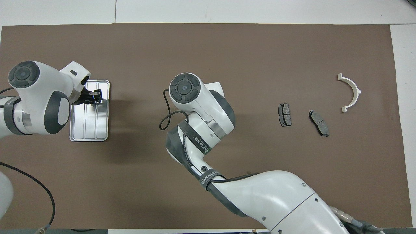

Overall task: Place bearing gear from tray to pile
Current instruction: 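Grasp the second bearing ring on the tray with the left gripper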

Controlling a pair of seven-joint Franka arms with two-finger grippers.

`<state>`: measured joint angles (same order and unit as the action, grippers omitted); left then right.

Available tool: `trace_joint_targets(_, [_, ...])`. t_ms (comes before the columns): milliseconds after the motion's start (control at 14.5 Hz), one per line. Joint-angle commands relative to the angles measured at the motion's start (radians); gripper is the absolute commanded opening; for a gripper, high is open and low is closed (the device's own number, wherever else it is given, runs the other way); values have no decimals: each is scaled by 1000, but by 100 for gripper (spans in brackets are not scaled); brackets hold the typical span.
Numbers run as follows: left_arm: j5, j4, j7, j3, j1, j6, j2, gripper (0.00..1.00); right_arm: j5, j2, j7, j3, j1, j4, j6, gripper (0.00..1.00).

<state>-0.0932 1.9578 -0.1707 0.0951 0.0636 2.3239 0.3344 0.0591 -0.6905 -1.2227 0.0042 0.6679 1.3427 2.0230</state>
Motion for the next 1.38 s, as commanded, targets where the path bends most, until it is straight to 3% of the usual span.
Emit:
trace_joint_targets(0, [-6, 12, 19, 9, 19, 29, 2, 47, -24, -23, -17, -1, 12, -28, 19, 100])
trace_joint_targets(552, [-6, 18, 17, 9, 18, 55, 11, 45, -39, -27, -8, 2, 16, 48, 98, 100])
trace_joint_targets(966, [-6, 33, 19, 9, 19, 63, 14, 32, -41, -26, -5, 17, 10, 59, 68, 100])
trace_joint_targets(1103, [-6, 36, 17, 9, 19, 63, 12, 20, -41, -26, -3, 17, 7, 59, 66, 92])
trace_joint_targets(1241, [-6, 24, 17, 9, 21, 33, 11, 3, -39, -26, 0, 17, 4, 59, 69, 83])
trace_joint_targets(1310, [-3, 0, 16, 9, 18, -13, 12, 1, -39, -26, 6, 17, 1, 59, 69, 78])
